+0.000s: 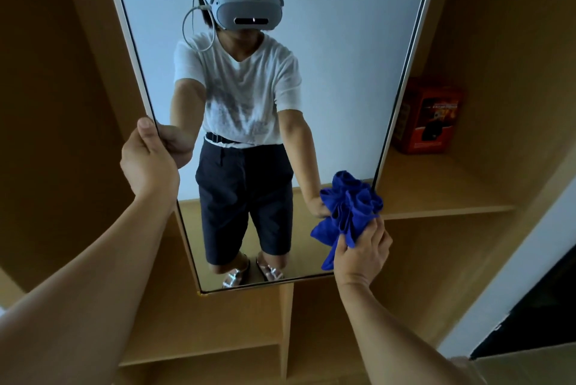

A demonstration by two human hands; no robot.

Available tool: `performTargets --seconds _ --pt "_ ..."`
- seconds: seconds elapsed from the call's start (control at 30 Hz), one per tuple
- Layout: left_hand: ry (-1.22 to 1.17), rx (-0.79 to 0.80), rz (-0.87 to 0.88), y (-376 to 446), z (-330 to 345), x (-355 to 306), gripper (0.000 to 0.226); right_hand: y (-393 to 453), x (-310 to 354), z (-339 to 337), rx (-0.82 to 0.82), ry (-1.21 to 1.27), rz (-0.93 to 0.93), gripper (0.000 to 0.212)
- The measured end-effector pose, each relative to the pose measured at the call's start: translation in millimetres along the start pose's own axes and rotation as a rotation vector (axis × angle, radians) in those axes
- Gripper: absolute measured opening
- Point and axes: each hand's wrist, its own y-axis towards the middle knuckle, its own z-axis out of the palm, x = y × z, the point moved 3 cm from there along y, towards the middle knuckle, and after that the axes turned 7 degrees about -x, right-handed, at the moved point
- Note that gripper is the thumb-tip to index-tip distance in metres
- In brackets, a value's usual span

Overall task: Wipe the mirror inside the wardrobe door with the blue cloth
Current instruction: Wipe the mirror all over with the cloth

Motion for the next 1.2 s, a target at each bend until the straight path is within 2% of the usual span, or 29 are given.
performTargets --seconds 0.27,0.43,0.77,1.03,1.2 --pt "-0.020 -0.046 0.022 0.5 3.0 -0.5 0.041 -60.6 -35.9 22.1 0.296 -0.135 0.297 0.069" --pt "-0.030 -0.043 0.038 3.9 3.3 3.1 0.041 -90.0 -57.0 28.2 0.468 -0.187 0.516 0.056" --pt "-0.088 -0.044 0.041 6.4 6.4 6.0 0.042 -96.8 -46.6 34.9 0.533 -0.204 0.623 0.055" --pt "-0.105 -0.015 0.035 7.8 6.2 5.3 0.042 -128.9 -4.5 43.8 0.567 -0.153 0.646 0.049" --pt "-0.148 0.028 0.025 9.6 4.7 6.1 0.043 -148.0 19.9 49.3 0.611 -0.131 0.597 0.048"
